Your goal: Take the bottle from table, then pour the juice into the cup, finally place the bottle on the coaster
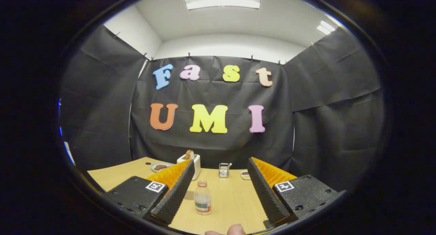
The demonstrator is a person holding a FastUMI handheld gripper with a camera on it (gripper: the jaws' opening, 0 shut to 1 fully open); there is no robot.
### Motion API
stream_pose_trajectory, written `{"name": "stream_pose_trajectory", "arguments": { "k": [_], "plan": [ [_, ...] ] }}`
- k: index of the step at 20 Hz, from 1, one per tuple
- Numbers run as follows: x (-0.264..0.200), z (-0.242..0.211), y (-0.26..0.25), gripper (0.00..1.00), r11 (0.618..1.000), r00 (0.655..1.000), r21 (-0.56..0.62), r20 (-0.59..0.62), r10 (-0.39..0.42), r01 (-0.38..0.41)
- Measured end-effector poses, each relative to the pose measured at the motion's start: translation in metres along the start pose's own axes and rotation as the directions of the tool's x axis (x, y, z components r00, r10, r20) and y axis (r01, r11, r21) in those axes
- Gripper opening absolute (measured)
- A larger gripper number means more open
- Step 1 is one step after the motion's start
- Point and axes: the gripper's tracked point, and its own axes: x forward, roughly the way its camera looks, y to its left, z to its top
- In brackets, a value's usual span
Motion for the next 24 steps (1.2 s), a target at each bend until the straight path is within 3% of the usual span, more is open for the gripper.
{"name": "stream_pose_trajectory", "arguments": {
  "k": [12,24],
  "plan": [
    [-0.005,-0.013,-0.009,1.00,1.000,1.000,0.008,-0.016,-0.027,0.027],
    [0.006,-0.058,0.007,1.00,0.999,0.999,-0.014,-0.034,-0.030,0.029]
  ]
}}
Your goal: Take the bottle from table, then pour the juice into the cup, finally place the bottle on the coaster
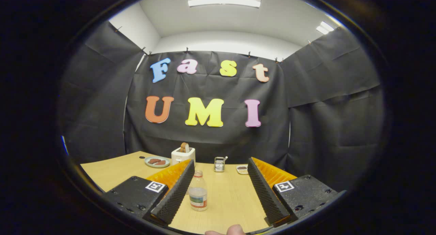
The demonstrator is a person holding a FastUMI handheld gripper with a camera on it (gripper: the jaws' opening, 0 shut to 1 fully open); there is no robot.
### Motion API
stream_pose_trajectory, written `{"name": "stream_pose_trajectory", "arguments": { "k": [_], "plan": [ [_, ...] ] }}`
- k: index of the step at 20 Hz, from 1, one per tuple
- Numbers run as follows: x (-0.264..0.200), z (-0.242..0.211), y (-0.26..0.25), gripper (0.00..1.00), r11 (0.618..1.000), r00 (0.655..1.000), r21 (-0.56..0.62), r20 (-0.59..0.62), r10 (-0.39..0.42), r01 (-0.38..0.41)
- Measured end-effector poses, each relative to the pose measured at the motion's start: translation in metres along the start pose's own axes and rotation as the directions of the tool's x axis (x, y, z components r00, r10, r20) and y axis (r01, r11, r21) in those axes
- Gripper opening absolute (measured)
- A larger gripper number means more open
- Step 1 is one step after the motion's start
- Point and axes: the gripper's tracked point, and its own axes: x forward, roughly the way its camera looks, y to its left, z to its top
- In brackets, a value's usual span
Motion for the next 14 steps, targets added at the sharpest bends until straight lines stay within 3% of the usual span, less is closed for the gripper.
{"name": "stream_pose_trajectory", "arguments": {
  "k": [14],
  "plan": [
    [0.048,-0.097,0.055,1.00,0.998,0.996,-0.009,-0.070,0.059,-0.059]
  ]
}}
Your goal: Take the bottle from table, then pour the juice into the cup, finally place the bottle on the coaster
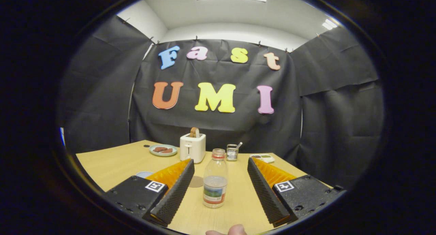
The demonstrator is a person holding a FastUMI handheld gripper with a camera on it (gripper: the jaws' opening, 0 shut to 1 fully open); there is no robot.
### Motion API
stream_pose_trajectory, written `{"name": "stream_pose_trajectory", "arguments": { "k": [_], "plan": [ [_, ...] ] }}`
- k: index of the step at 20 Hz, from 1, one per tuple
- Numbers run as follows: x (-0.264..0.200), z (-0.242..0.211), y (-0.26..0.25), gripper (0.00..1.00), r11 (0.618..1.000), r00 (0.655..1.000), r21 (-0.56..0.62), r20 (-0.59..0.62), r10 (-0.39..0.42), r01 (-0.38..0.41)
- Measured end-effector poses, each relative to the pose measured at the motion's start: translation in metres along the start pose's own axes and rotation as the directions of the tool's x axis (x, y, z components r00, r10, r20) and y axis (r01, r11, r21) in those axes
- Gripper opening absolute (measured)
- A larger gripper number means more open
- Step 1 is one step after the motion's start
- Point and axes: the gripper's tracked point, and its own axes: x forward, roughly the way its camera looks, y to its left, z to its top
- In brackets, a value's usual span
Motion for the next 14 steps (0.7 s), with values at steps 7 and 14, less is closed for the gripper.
{"name": "stream_pose_trajectory", "arguments": {
  "k": [7,14],
  "plan": [
    [0.040,-0.065,0.003,1.00,0.998,0.992,0.054,-0.124,0.024,-0.017],
    [0.079,-0.113,0.001,1.00,0.991,0.968,0.131,-0.249,0.029,0.004]
  ]
}}
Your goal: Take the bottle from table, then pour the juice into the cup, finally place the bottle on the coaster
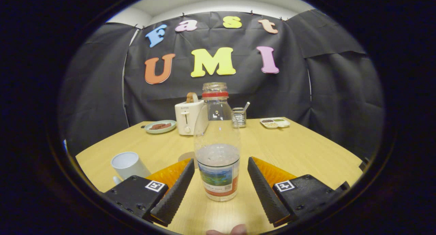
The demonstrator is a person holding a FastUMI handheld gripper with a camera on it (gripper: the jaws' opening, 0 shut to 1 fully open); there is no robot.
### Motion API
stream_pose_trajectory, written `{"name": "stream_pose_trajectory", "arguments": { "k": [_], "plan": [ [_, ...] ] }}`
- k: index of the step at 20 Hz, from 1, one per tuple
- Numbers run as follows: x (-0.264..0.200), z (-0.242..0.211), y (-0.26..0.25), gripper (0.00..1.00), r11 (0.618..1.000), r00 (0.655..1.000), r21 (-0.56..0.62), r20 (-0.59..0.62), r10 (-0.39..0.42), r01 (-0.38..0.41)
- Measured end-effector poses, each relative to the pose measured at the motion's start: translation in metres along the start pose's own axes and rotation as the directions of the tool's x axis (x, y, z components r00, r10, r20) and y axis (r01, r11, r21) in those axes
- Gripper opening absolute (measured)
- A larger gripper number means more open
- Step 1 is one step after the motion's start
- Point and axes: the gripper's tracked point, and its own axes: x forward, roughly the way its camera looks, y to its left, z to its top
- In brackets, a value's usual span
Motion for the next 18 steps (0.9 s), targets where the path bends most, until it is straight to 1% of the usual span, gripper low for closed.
{"name": "stream_pose_trajectory", "arguments": {
  "k": [5,6,7,9,12,14,16,18],
  "plan": [
    [0.014,0.002,0.005,1.00,1.000,1.000,0.012,0.005,0.002,-0.002],
    [0.015,0.002,0.006,0.99,1.000,1.000,0.020,0.002,0.004,-0.004],
    [0.016,0.003,0.008,0.96,1.000,1.000,0.029,0.001,0.010,-0.010],
    [0.019,0.002,0.008,0.87,0.999,1.000,0.031,-0.005,0.010,-0.010],
    [0.017,0.003,0.011,0.81,0.999,1.000,0.033,-0.020,0.017,-0.016],
    [0.017,0.007,0.010,0.78,1.000,1.000,-0.016,-0.025,0.006,-0.006],
    [0.014,0.019,0.008,0.76,0.995,1.000,-0.100,-0.004,-0.020,0.019],
    [0.014,0.030,0.005,0.75,0.974,0.998,-0.218,0.020,-0.058,0.061]
  ]
}}
